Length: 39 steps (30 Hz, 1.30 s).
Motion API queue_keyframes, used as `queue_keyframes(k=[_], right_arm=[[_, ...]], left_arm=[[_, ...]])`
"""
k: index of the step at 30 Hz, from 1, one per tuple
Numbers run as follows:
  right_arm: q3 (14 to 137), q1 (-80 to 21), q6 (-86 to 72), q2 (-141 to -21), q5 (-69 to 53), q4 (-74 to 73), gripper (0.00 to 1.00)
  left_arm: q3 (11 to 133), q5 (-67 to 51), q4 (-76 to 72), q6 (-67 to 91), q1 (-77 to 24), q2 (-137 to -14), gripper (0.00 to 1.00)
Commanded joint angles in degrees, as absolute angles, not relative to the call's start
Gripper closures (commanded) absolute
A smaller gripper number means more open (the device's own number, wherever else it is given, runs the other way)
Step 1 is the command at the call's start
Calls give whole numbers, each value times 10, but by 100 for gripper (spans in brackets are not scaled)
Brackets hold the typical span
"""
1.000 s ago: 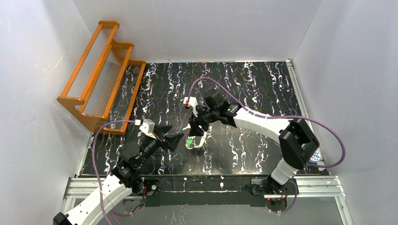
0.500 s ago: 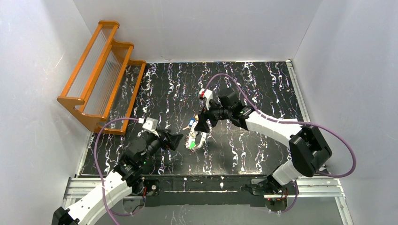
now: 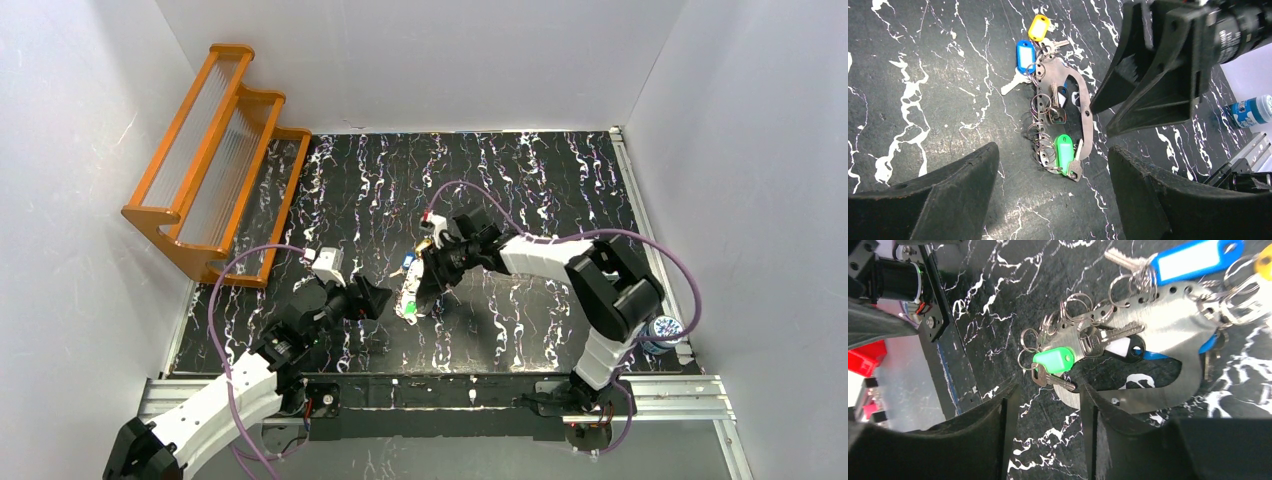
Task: Put the keys on the keyring
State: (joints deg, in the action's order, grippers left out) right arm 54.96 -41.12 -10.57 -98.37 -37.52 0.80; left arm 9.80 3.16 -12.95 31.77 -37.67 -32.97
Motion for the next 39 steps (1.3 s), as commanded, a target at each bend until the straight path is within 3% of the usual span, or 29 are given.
queue_keyframes(k=[1, 6, 15, 23, 32, 39], right_arm=[[574, -421, -139, -1021, -417, 25, 46], [592, -442, -144, -1060, -400, -12, 47], [590, -506, -126, -1076, -267, -132, 47], [507, -506, -155, -998, -248, -165, 48], [570, -496, -134, -930, -180, -193, 46], [628, -465, -124, -956, -152, -182, 44]], left_arm=[[113, 40, -141, 324, -377, -337, 22], [111, 46, -141, 321, -377, -335, 22], [108, 54, -143, 318, -377, -332, 21], [100, 61, -151, 319, -377, -332, 21], [96, 56, -157, 331, -377, -341, 21], [89, 53, -164, 338, -377, -341, 21]])
